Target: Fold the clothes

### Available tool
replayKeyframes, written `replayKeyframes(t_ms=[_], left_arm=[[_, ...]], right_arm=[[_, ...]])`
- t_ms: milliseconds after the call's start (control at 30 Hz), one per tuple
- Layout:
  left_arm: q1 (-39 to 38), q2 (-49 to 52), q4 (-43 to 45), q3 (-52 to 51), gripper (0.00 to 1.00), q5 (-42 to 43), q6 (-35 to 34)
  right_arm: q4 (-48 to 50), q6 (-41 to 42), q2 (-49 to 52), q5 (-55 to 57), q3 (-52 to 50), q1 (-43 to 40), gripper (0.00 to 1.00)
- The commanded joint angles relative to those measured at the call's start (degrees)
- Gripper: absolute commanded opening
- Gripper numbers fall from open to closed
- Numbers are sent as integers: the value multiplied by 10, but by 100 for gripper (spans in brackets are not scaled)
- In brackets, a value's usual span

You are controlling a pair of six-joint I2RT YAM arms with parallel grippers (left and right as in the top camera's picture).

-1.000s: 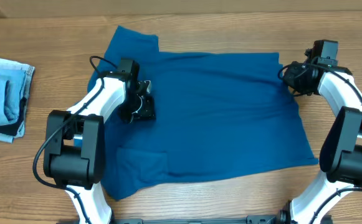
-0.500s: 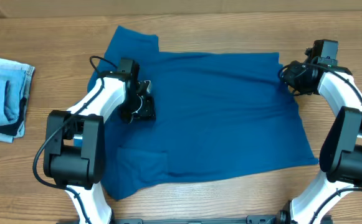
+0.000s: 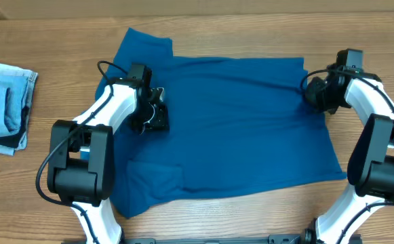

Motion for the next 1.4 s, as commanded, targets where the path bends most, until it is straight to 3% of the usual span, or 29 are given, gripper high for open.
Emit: replayKeyframes(t_ms=[0,100,200,267,367,700,1067,1367], left_arm=[[-1,8,6,4,42,-21,13],[-1,8,6,4,42,-21,13],[-1,8,5,4,42,-21,13],[-1,8,3,4,42,-21,13],[-1,8,7,4,43,-21,12],[-1,8,2,4,43,-18,12],[-1,8,2,4,43,-19,12],[-1,8,2,4,43,-19,12]], right_arm=[[-61,48,-37,6,0,3,4],[-64,61,-38,38,0,3,4],[34,14,-53,16,1,0,5],[109,0,-61,-34,1,-3,24],[191,0,-49,-69,0,-5,32],[341,5,71,-67,1,-17,32],[340,5,110,-71,0,-5,38],[353,0,121,-148,3,-6,33]])
